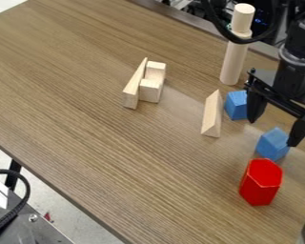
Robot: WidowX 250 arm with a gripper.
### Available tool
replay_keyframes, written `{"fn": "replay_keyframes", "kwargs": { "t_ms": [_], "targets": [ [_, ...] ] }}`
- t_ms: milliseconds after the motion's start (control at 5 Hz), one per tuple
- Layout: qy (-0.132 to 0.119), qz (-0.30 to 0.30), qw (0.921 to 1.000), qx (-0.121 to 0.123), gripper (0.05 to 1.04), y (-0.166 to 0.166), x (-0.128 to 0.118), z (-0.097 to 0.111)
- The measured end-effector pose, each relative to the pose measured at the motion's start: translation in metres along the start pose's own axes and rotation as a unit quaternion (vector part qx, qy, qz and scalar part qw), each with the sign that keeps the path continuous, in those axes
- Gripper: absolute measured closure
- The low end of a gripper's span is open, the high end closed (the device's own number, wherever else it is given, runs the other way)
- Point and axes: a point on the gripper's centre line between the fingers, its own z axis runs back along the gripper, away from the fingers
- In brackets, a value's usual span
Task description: Put the blue cube on top of the red hexagon
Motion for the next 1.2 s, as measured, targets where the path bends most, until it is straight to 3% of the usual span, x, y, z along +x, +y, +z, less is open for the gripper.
{"fn": "replay_keyframes", "kwargs": {
  "t_ms": [200,400,600,1200],
  "targets": [
    [0.016,0.001,0.9999,0.003,0.085,0.001,-0.005,-0.01],
    [0.013,0.019,0.9997,-0.007,0.085,0.003,-0.016,-0.02],
    [-0.016,0.027,0.9994,-0.017,0.085,0.001,-0.013,-0.011],
    [-0.04,-0.083,0.9957,-0.012,0.085,0.0,-0.008,-0.016]
  ]
}}
